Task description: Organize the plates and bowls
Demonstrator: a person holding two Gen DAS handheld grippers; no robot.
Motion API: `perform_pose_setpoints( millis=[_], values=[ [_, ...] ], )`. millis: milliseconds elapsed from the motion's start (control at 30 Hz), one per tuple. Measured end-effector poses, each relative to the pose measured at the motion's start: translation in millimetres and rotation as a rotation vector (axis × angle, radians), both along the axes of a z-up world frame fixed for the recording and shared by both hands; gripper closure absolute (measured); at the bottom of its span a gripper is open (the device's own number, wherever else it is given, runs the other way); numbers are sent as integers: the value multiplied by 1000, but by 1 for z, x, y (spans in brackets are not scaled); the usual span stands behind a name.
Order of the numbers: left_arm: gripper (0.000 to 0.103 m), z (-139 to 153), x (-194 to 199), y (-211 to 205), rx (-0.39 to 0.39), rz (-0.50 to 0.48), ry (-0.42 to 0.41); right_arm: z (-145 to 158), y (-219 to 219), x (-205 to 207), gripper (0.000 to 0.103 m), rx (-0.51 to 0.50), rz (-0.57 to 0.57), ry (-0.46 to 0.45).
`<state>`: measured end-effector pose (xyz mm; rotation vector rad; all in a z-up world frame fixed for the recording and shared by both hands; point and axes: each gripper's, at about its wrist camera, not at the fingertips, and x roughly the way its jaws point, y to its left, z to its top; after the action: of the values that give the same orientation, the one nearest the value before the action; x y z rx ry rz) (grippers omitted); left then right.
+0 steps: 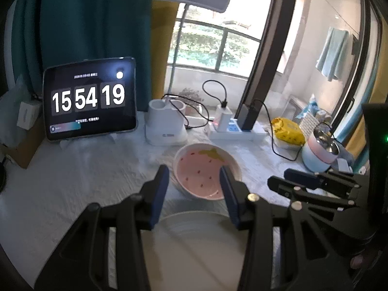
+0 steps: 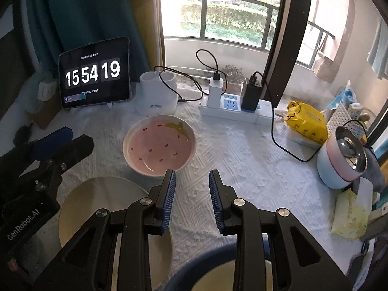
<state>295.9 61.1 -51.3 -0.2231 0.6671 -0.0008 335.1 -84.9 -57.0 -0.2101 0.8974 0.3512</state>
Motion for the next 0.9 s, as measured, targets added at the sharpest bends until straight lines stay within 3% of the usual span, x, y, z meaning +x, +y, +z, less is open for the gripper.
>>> perform_pose_setpoints(
  millis=[633, 900],
  values=[
    [58, -60, 60, 18, -80, 31, 163, -46, 0, 61, 73, 119, -108, 178],
    [58, -81, 73, 12, -94, 13, 247, -61, 11, 74, 73, 117, -92, 242]
  ],
)
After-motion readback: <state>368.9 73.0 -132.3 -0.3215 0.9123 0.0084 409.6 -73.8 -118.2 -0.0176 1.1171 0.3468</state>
